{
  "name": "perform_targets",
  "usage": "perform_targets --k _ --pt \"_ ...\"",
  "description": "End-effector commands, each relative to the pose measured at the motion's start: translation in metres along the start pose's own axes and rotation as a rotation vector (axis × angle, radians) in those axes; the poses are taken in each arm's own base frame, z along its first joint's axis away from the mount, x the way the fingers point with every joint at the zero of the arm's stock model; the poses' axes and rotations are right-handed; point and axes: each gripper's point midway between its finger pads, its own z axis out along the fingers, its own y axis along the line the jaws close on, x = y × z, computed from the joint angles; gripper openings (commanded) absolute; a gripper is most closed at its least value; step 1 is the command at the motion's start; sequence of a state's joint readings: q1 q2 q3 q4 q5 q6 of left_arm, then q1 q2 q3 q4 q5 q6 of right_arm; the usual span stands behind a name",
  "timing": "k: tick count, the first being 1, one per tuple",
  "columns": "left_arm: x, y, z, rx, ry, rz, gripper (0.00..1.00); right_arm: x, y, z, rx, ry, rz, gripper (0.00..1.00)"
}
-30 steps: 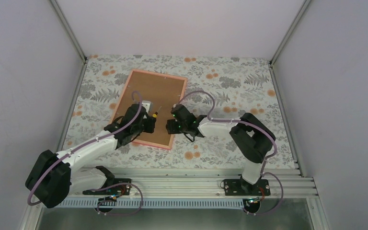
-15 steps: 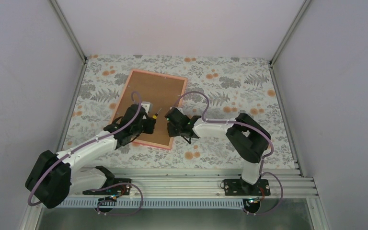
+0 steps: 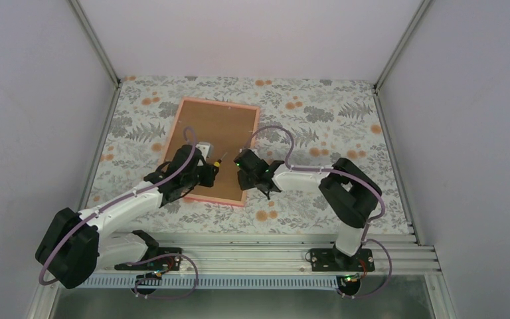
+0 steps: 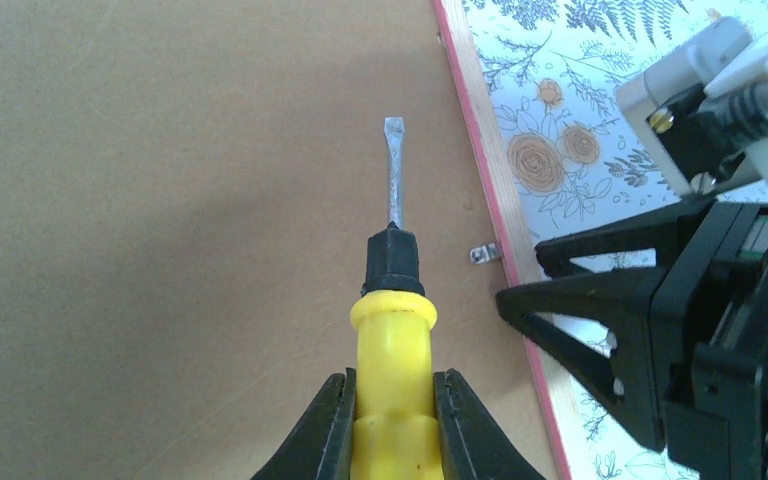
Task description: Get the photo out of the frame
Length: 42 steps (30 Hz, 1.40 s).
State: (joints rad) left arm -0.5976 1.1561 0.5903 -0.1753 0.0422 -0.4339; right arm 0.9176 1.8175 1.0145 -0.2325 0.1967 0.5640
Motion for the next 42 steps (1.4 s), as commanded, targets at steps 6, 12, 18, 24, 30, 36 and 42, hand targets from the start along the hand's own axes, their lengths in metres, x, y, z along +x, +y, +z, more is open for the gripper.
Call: perform_targets --k 6,12,18,24,30,36,42 --pt "0.003 -0.014 0.004 0.07 0.041 0.013 0.03 0.005 -0.057 -0.004 0.112 0.023 -0.088 0.3" --pt "0.008 -0.019 0.007 0.067 0.072 0.051 0.02 0.004 -0.085 -0.006 0.127 0.04 -0.091 0.3" --pt "0.012 -0.032 0.011 0.077 0.096 0.093 0.02 0.0 -0.112 -0.015 0.141 0.033 -0.048 0.31" --pt "0.018 -0.055 0.019 0.082 0.125 0.167 0.02 -0.004 -0.117 -0.028 0.124 0.024 -0.027 0.34" --pt "0.019 -0.073 0.026 0.115 0.132 0.193 0.02 0.003 -0.102 -0.035 0.03 0.045 0.008 0.38" --pt "0.017 -0.089 0.035 0.15 0.137 0.221 0.02 0.01 -0.104 -0.034 0.03 0.062 0.031 0.38" --pt "0.014 -0.099 0.043 0.17 0.136 0.239 0.02 0.017 -0.105 -0.026 0.033 0.083 0.042 0.36"
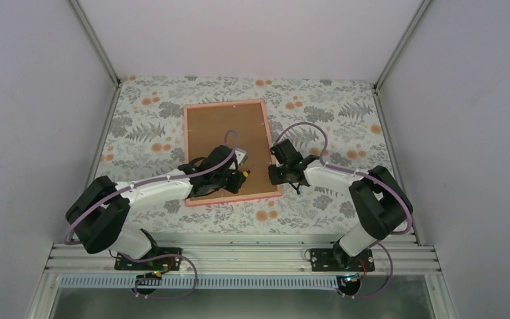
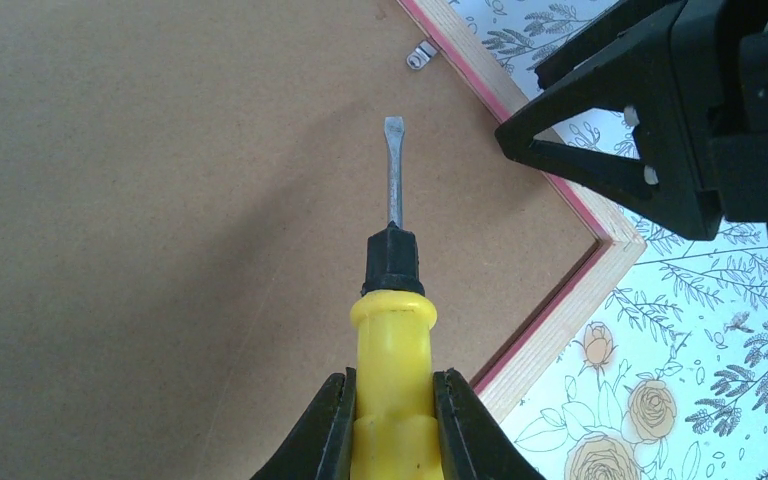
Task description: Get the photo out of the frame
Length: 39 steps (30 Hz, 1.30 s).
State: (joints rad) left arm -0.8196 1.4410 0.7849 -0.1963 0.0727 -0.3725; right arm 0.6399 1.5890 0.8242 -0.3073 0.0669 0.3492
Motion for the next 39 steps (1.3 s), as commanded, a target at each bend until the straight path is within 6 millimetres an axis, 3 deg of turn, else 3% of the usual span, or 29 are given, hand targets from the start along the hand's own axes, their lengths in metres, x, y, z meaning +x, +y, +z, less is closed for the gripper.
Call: perform_targets --k 1,26,39 --pt "-0.02 -0.014 0.002 0.042 -0.049 0.034 0.02 0.01 -0.002 0.007 -0.003 0.028 0.025 0.35" --pt "-0.02 -0.028 0.039 0.096 -0.007 0.046 0.02 0.017 -0.001 0.015 -0.057 0.046 0.074 0.12" --pt "-0.02 -0.026 0.056 0.089 0.015 0.036 0.02 0.022 0.003 0.018 -0.086 0.057 0.076 0.07"
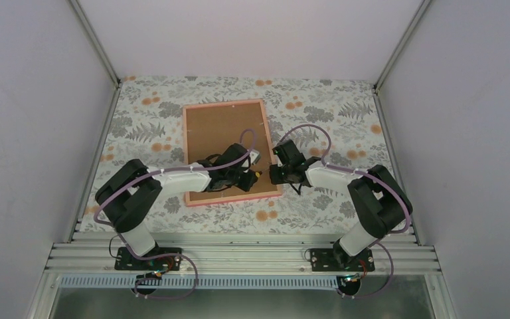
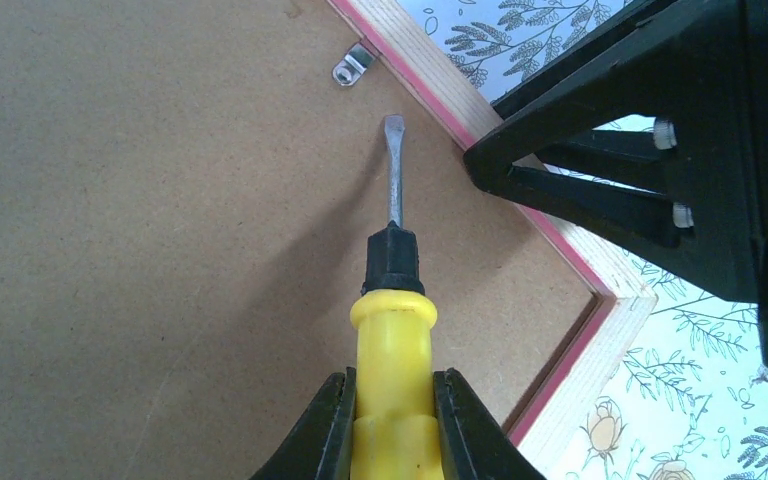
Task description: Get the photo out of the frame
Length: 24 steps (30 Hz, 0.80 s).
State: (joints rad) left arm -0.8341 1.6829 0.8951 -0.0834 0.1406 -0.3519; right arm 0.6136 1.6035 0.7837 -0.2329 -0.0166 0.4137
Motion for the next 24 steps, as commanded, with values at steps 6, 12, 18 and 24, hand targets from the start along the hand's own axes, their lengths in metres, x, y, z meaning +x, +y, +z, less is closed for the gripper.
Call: perform_targets --k 6,12,18,24 --pt "-0.013 -0.004 0.007 0.002 -0.032 -0.002 0.02 0.017 -0.003 0.009 -0.015 0.052 -0.012 0.06" --pt "-0.016 0.002 0.011 -0.032 -0.039 -0.013 0.02 0.019 -0.002 0.01 -0.022 0.056 -0.014 0.05" --pt "-0.018 0.012 0.013 -0.079 -0.049 -0.037 0.02 0.021 0.0 0.01 -0.032 0.061 -0.012 0.04" --pt "-0.019 0.021 0.015 -0.117 -0.061 -0.078 0.02 0.022 -0.001 0.01 -0.034 0.064 -0.01 0.04"
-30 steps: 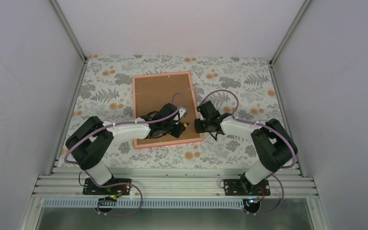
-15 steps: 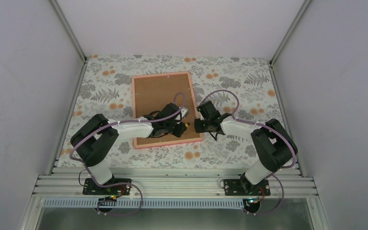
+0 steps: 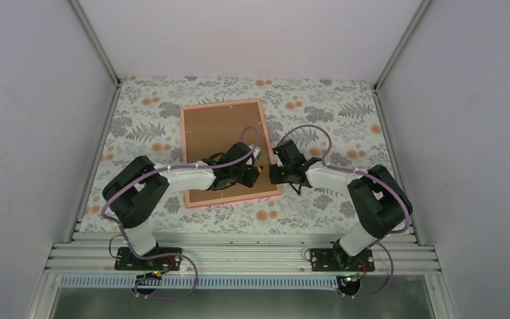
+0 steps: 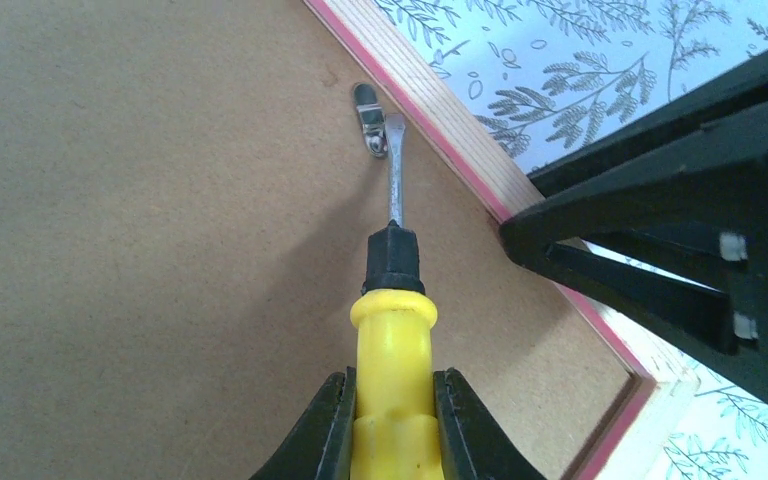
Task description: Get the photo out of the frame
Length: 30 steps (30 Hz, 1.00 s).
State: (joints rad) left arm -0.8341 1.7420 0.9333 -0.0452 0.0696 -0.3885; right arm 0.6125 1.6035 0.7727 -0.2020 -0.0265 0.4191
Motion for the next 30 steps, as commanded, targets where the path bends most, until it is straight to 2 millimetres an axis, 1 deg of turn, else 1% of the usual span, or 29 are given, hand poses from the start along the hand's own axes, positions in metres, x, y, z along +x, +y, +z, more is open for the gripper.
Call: perform_targets --k 1,5,10,15,22,27,30 --pt "-0.006 0.013 0.003 -0.067 -0.023 -0.053 0.03 0.023 -0.003 0.008 -0.018 0.076 -0.014 0.04" --pt "-0.007 0.018 0.002 -0.094 -0.033 -0.079 0.03 0.024 -0.003 0.008 -0.021 0.076 -0.011 0.04" --pt "-0.006 0.014 -0.001 -0.073 -0.03 -0.089 0.02 0.023 -0.002 0.008 -0.024 0.075 -0.008 0.04" --pt "0.001 0.01 -0.006 -0.043 -0.018 -0.094 0.02 0.022 0.0 0.006 -0.031 0.072 -0.009 0.04" --pt "0.018 0.01 -0.016 -0.028 0.006 -0.105 0.02 0.02 0.001 0.004 -0.035 0.067 -0.007 0.04" --pt "0.022 0.01 -0.022 -0.024 0.005 -0.098 0.02 0.02 0.001 0.005 -0.035 0.07 -0.005 0.04" --pt "0.021 0.01 -0.025 -0.027 -0.003 -0.1 0.02 0.021 0.002 0.004 -0.041 0.073 -0.004 0.04"
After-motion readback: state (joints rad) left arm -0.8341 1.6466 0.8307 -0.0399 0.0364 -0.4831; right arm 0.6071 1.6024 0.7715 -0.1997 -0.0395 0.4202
